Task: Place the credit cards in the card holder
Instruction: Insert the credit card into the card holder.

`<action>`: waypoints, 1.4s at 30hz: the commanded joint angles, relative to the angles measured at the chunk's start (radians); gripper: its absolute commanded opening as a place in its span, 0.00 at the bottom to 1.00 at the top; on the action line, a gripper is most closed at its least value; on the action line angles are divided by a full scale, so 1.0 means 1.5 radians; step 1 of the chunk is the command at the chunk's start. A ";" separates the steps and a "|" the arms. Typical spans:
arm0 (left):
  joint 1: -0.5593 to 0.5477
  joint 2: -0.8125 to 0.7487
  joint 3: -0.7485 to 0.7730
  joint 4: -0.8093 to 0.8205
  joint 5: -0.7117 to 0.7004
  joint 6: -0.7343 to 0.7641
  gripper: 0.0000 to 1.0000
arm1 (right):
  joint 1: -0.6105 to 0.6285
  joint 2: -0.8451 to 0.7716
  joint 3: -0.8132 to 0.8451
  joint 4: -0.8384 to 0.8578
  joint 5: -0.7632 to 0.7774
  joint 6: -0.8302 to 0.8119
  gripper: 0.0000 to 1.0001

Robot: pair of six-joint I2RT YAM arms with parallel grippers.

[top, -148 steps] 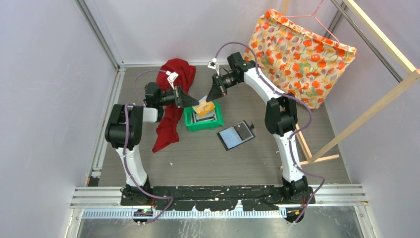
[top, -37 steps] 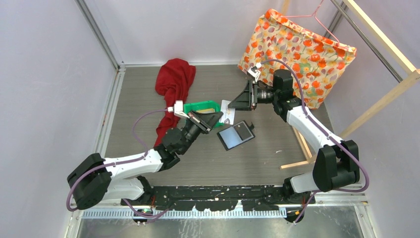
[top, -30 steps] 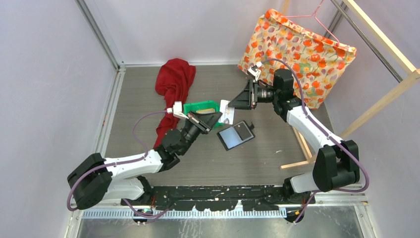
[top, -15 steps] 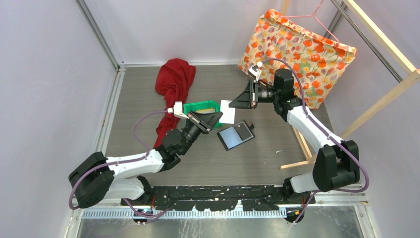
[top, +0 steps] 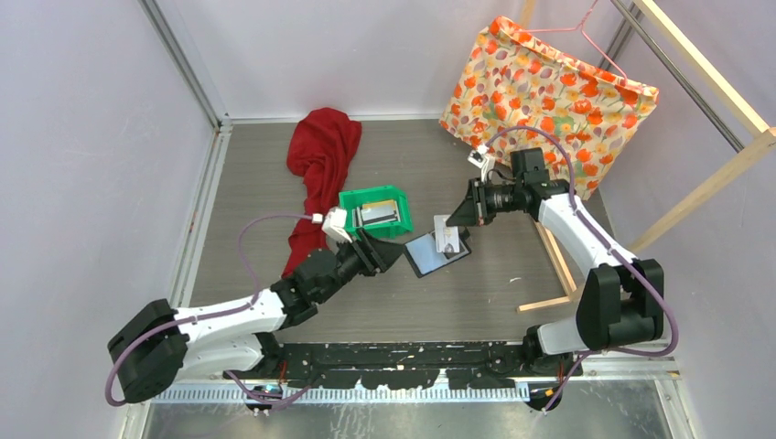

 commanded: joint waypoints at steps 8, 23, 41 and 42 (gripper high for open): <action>-0.003 0.183 0.016 -0.017 0.049 0.040 0.56 | -0.006 0.104 -0.022 0.037 0.187 -0.116 0.01; -0.002 0.288 0.046 -0.044 0.017 0.017 0.65 | -0.006 0.228 0.035 0.048 0.159 -0.127 0.01; 0.027 0.317 0.053 -0.060 0.038 -0.032 0.64 | 0.001 0.310 0.091 -0.042 0.082 -0.143 0.01; 0.027 0.316 0.052 -0.061 0.037 -0.034 0.64 | 0.002 0.315 0.093 -0.049 0.078 -0.144 0.01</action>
